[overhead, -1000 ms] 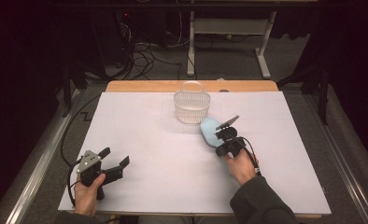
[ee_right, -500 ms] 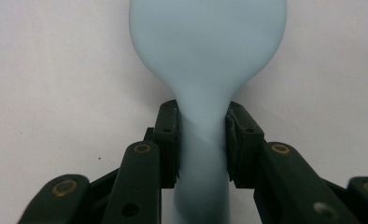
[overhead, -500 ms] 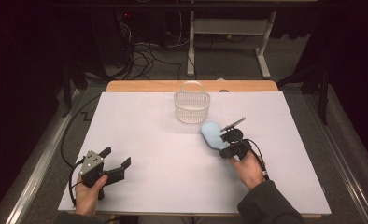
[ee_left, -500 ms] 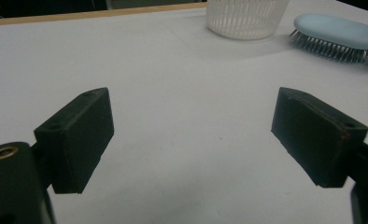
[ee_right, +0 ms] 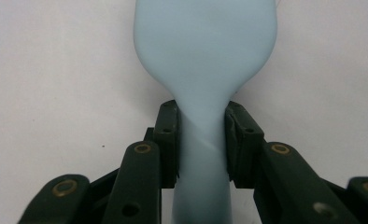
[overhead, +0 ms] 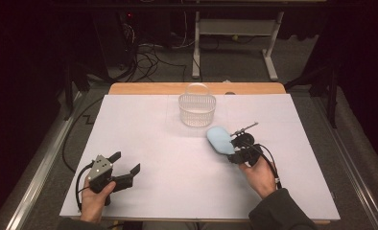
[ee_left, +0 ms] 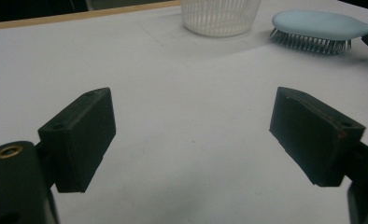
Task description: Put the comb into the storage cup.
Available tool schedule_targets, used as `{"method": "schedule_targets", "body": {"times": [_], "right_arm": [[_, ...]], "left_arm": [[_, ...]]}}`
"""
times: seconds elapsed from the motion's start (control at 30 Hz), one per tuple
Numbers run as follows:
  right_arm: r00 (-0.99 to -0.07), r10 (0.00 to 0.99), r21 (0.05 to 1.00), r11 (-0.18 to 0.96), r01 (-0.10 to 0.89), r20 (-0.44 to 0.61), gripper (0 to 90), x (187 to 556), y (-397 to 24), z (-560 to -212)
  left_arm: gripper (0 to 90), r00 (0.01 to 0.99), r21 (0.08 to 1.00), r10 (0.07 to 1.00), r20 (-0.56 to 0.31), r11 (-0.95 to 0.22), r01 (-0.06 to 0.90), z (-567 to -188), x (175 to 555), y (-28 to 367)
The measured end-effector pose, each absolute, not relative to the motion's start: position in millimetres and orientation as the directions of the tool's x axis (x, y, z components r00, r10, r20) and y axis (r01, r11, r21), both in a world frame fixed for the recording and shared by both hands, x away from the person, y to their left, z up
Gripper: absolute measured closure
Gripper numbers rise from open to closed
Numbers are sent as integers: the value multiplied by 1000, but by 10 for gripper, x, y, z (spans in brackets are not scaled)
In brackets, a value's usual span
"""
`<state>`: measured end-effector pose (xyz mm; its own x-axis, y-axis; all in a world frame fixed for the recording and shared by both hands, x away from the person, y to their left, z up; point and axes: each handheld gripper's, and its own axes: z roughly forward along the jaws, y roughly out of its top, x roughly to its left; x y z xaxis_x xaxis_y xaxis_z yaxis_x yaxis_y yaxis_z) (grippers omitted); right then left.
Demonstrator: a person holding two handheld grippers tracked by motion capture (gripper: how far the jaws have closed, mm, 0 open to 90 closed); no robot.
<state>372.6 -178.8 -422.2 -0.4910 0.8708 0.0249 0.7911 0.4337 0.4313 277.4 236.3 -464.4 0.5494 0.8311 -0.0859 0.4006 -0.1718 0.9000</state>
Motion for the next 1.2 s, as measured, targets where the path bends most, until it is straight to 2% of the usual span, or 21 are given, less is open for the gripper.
{"method": "schedule_targets", "body": {"times": [0.1,0.83,1.2], "right_arm": [[-501,865,434,439,787,34,706,3685,-1790,-4215],[-588,807,527,479,702,49,705,3292,-1869,-3932],[-623,779,563,486,669,69,705,3118,-1874,-3931]], "left_arm": [[169,574,899,811,-116,-159,408,-4633,2772,2318],[162,640,892,758,-124,-198,407,-4560,2793,2066],[161,668,885,731,-140,-210,415,-4543,2855,1891]]}}
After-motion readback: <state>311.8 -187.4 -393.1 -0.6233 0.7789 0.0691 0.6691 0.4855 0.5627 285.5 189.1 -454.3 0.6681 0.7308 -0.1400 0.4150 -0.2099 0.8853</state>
